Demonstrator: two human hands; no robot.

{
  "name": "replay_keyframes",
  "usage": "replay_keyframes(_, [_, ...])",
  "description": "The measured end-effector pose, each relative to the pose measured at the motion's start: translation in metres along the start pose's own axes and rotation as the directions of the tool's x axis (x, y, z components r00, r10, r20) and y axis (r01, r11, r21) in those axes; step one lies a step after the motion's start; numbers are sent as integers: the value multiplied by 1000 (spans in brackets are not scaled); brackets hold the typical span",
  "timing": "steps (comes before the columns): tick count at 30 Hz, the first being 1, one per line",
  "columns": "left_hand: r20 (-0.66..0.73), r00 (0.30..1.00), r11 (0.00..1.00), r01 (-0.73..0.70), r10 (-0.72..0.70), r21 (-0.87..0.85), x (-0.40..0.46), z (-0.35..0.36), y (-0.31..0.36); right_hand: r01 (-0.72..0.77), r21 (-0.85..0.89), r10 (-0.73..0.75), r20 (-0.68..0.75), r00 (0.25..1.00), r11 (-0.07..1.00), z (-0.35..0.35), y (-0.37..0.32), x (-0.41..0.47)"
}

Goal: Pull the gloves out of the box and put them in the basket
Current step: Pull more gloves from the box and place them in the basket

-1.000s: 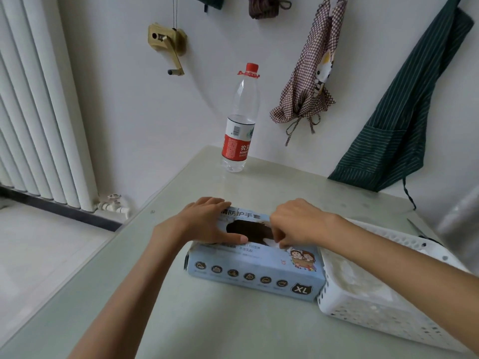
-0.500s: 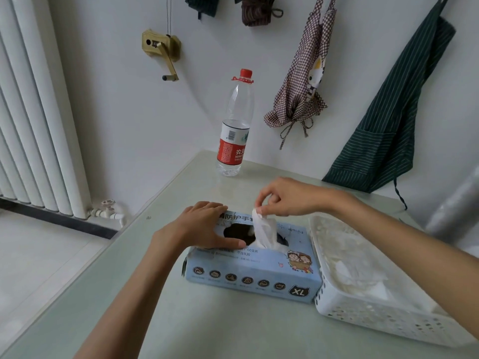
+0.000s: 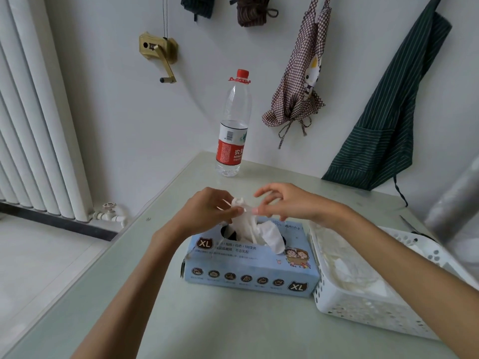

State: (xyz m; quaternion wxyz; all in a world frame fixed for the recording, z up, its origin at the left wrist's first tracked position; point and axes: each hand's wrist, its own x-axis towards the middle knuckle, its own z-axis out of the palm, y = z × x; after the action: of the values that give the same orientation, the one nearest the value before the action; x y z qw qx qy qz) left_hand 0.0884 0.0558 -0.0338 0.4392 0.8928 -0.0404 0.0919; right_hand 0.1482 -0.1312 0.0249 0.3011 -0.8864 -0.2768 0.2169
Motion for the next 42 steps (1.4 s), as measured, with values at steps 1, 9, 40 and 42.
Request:
replay_keyframes(1, [-14,1000,1000,10,-11,-22,0,-1,-1,-44,-105,50,56,997,994,0,4,-4])
replay_keyframes(9, [-100,993,992,76,-66,103,0,-4,-7,60,-78,-72,-157,985,995,-4,19,-15])
replay_keyframes(40, [-189,982,960,-42,-11,-275,-7,-18,16,113,280,-38,-260,965,953,-11,6,-27])
replay_keyframes(42, [-182,983,958,-55,4,-281,-10,-14,22,137,274,-42,-326,944,952,-10,5,-29])
